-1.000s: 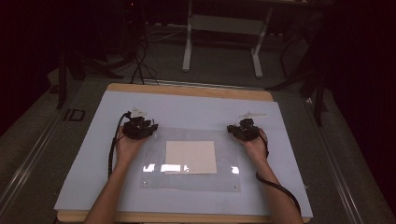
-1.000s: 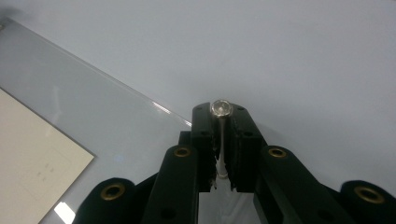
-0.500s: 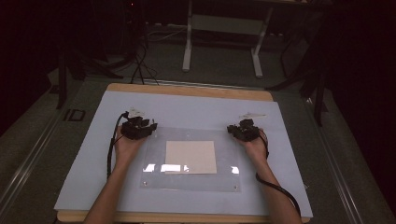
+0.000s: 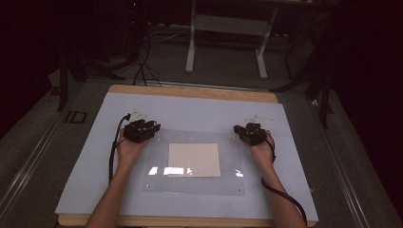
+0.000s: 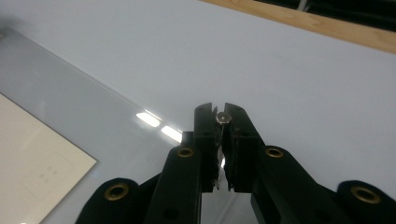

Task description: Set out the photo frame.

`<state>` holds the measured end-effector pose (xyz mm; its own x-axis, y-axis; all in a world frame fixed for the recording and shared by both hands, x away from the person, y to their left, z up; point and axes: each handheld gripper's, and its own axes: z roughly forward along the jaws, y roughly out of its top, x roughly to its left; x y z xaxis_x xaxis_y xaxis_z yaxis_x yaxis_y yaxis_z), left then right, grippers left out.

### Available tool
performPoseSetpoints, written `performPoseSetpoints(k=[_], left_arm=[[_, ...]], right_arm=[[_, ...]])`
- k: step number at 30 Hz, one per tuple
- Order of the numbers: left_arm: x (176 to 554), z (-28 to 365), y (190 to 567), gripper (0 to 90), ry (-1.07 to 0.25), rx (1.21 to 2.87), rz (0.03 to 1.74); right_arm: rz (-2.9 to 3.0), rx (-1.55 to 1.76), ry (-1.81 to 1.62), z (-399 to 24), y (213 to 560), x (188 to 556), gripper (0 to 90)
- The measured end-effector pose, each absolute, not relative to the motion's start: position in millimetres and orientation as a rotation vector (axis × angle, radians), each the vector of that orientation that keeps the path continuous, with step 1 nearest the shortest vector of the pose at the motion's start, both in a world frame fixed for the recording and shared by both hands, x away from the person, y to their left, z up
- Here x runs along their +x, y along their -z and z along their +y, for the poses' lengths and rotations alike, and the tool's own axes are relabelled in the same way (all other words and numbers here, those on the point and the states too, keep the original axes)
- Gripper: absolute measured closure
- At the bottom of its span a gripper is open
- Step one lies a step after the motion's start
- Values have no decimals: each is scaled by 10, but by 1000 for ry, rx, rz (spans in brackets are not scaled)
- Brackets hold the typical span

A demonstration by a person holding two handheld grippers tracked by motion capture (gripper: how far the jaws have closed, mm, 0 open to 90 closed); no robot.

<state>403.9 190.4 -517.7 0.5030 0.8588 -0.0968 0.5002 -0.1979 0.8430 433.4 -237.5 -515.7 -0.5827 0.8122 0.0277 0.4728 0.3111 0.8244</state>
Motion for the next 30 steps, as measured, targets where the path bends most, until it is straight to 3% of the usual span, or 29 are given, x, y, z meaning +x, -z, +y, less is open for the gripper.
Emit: performPoseSetpoints(k=[9, 13, 15, 30], left_arm=[[4058, 1798, 5239, 704, -559, 1873, 1129], [4061, 1803, 5236, 818, -573, 1844, 1159], [4067, 1831, 5244, 833, -554, 1819, 1170], [4053, 1814, 5249, 849, -585, 1785, 1153]], right_arm=[[2195, 1147, -1169, -2377, 5151, 4334, 851], [2192, 1144, -1169, -2379, 5152, 4328, 854], [2190, 1147, -1168, -2377, 5151, 4324, 854], [2172, 1150, -1177, -2379, 5161, 4306, 845]])
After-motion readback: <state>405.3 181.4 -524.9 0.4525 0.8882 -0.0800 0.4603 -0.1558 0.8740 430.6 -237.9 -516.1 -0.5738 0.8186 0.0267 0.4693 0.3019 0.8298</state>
